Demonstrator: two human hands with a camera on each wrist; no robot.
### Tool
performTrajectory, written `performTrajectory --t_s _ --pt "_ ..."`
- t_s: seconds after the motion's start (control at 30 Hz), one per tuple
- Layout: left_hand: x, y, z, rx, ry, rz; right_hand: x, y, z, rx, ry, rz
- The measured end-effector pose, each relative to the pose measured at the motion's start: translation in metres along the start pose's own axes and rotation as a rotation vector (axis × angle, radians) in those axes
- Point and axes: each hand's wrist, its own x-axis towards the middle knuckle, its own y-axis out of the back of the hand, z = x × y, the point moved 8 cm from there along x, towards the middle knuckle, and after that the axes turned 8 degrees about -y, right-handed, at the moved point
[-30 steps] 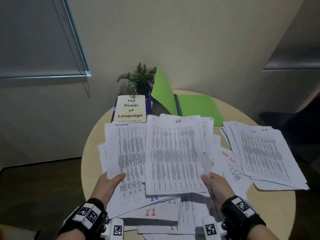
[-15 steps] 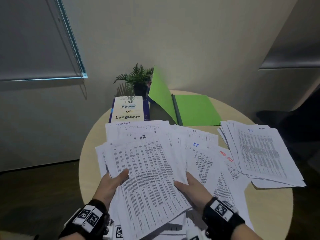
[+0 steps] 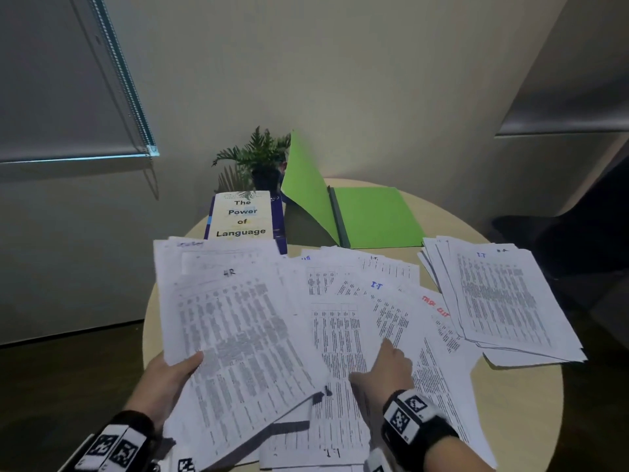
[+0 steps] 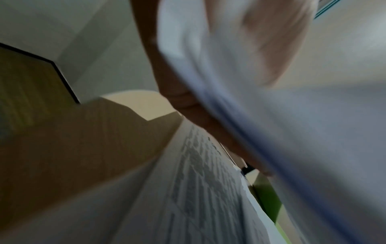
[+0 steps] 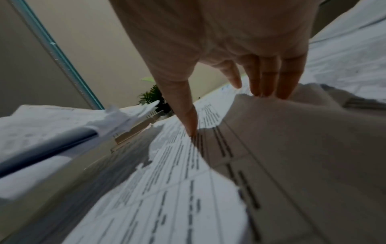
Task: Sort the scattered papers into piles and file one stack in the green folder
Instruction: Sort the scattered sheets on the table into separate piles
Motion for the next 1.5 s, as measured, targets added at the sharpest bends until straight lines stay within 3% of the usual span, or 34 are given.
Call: performTrajectory --t_s 0.13,0.37,0.43,0.5,0.73,1.0,1.1,1.2,1.3,1.5 --pt "-0.008 0.02 0.0 -0.045 0.019 0.031 0.004 -0.014 0.0 0.114 -0.037 -0.074" --pt "-0.006 0.021 -0.003 -0.079 0.024 0.014 0.013 0.03 0.021 0.477 -0.106 0.117" --pt "-0.003 0.021 -0.006 -0.095 0.021 0.019 0.015 0.032 0.031 0.34 -0.221 0.149" --pt "-0.001 0.023 -0.009 -0.1 0.027 0.026 0.015 0.02 0.038 0.201 -0.32 0.092" --pt "0.008 0.037 -0.012 -0.136 0.034 0.059 0.011 0.007 0.04 0.198 -0.418 0.063" --pt "0.011 0.043 -0.01 -0.12 0.013 0.08 0.013 0.014 0.039 0.499 -0.294 0.058" --pt "0.01 0.039 -0.006 -0.105 0.006 0.052 0.017 0.031 0.049 0.422 -0.228 0.125" --pt "0.008 0.033 -0.001 -0.106 -0.01 0.031 0.028 0.048 0.072 0.171 -0.259 0.211" --pt "0.01 0.027 -0.004 -0.122 -0.003 0.019 0.037 0.046 0.085 -0.012 -0.231 0.129" --pt "0.014 0.025 -0.014 -0.063 0.034 0.015 0.036 0.049 0.082 -0.032 -0.091 0.15"
